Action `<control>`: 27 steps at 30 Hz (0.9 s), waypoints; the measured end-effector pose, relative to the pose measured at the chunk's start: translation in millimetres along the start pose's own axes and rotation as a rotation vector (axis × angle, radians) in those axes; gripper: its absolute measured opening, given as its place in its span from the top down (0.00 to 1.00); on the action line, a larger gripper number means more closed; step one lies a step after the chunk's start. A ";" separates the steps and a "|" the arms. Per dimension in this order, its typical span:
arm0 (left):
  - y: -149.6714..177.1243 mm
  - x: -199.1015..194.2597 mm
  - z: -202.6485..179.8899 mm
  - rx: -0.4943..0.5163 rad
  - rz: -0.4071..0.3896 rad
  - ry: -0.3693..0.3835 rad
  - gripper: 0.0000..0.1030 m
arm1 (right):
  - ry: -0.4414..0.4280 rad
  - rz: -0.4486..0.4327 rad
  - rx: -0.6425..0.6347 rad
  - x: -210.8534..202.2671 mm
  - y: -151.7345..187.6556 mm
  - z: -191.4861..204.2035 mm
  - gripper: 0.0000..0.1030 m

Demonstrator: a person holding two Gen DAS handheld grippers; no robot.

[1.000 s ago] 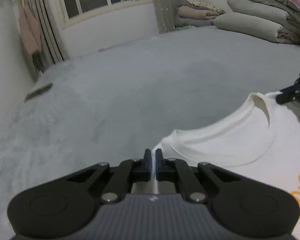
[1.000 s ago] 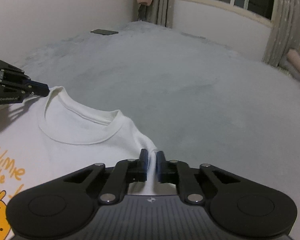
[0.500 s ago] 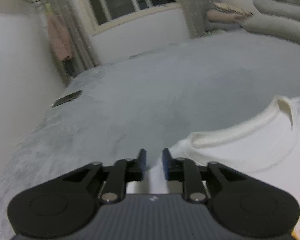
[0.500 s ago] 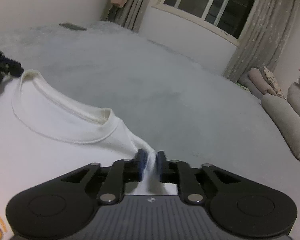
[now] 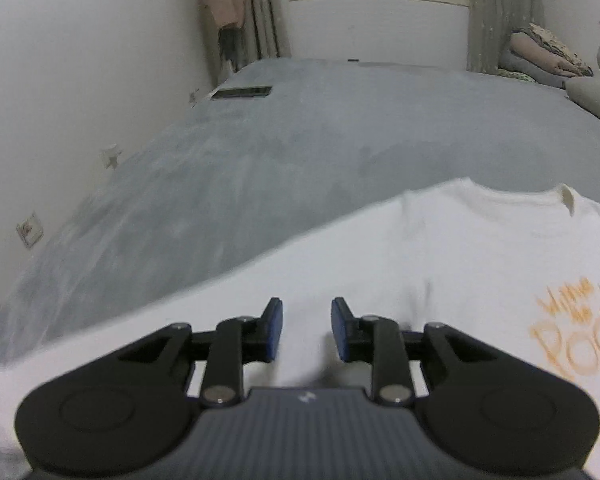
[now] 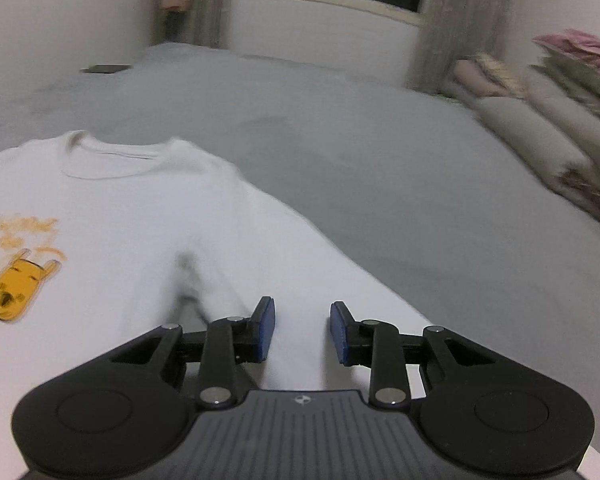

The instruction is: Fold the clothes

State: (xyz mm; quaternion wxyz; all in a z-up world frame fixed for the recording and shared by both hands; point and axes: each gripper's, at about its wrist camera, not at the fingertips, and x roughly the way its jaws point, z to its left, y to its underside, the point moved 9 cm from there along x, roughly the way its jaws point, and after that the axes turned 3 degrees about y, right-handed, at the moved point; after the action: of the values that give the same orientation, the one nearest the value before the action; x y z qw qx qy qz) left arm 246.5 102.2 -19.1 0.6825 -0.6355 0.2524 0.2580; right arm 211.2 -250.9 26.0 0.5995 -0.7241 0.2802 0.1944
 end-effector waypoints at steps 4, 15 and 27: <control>36.3 -20.6 -12.7 0.054 0.038 0.032 0.66 | 0.017 0.041 0.019 -13.4 14.8 -20.2 0.72; 88.3 -74.8 -4.9 0.014 0.106 0.074 0.67 | -0.070 0.040 0.164 -71.3 33.4 -25.5 0.73; 124.5 -103.2 -11.5 -0.065 0.126 0.241 1.00 | -0.263 0.078 0.244 -118.9 70.3 43.7 0.96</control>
State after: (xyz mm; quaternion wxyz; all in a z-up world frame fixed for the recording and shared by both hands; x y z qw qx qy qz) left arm 86.2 94.8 -42.2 0.6089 -0.6664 0.3634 0.2302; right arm 77.4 -196.4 37.0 0.7064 -0.6027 0.2487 0.2753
